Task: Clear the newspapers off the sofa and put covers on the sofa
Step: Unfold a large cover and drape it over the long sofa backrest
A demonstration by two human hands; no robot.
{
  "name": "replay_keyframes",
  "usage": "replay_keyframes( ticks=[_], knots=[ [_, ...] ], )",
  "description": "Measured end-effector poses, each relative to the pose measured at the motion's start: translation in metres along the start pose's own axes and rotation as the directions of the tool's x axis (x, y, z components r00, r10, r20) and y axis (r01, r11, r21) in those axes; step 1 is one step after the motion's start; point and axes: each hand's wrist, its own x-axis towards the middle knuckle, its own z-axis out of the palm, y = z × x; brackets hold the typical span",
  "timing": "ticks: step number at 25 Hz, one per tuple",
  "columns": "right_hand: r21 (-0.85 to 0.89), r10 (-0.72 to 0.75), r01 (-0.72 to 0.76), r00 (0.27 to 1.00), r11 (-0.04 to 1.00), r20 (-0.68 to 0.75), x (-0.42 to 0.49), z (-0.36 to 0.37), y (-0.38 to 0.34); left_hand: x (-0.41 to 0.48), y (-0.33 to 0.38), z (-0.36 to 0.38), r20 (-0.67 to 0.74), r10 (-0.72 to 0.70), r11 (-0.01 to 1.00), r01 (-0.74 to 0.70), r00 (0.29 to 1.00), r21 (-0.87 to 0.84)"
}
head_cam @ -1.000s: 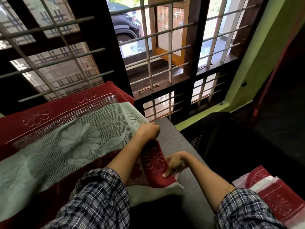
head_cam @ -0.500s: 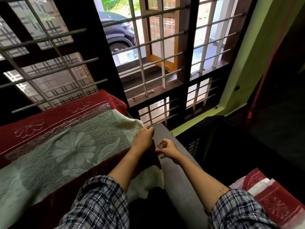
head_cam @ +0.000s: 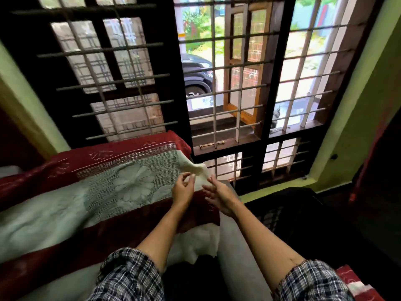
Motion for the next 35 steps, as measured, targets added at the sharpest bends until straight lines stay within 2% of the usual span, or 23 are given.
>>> replay_keyframes(
  ticks=[2,4,8,18,23,27,31,35],
  knots=[
    [0.054,0.029,-0.032,0.998,0.998,0.052,-0.017,0.023,-0.008,-0.016,0.009,-0.025,-0.044,-0.123,0.973,0.112,0.991,-0.201],
    [0.061,0.046,-0.051,0.995,0.997,0.094,-0.032,0.049,-0.011,-0.031,0.016,-0.054,-0.076,-0.196,0.926,0.159,0.978,-0.342],
    [-0.003,0.071,-0.072,0.987,0.997,0.145,-0.05,0.095,-0.011,-0.059,0.028,-0.111,-0.152,-0.236,0.882,0.146,0.96,-0.448],
    [-0.155,0.137,-0.089,0.934,0.984,0.33,-0.078,0.242,0.028,-0.111,0.003,-0.271,-0.322,-0.292,0.859,0.099,0.901,-0.502],
    [-0.229,0.114,-0.014,0.895,0.973,0.43,-0.119,0.346,0.064,-0.153,-0.02,-0.384,-0.404,-0.298,0.85,0.047,0.865,-0.525],
    [-0.176,0.05,0.028,0.904,0.984,0.424,-0.16,0.435,0.104,-0.196,-0.043,-0.491,-0.426,-0.262,0.863,0.012,0.866,-0.506],
    [-0.265,0.053,0.07,0.902,0.962,0.428,-0.202,0.523,0.147,-0.234,-0.068,-0.603,-0.451,-0.265,0.863,0.001,0.852,-0.505],
    [-0.262,0.034,0.09,0.9,0.961,0.434,-0.216,0.573,0.161,-0.239,-0.076,-0.665,-0.424,-0.253,0.858,-0.001,0.87,-0.514]
  ],
)
